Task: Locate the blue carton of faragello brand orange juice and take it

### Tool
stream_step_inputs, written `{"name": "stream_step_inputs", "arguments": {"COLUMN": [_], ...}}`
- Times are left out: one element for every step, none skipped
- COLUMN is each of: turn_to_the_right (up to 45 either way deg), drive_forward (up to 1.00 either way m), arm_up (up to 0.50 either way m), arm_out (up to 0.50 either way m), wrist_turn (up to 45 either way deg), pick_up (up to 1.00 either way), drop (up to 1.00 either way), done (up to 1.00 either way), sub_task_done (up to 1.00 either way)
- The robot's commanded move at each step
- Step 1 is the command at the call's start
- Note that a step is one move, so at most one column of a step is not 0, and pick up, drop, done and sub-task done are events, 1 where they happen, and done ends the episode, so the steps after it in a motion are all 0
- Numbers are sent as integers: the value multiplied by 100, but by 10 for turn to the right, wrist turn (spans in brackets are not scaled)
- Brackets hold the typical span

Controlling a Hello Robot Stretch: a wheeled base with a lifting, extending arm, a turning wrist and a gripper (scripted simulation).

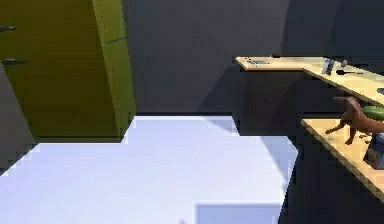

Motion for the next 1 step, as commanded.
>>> {"name": "stream_step_inputs", "arguments": {"turn_to_the_right": [0], "drive_forward": [100], "arm_up": [0], "arm_out": [0], "wrist_turn": [0], "pick_up": [0], "drop": [0], "done": [0], "sub_task_done": [0]}}
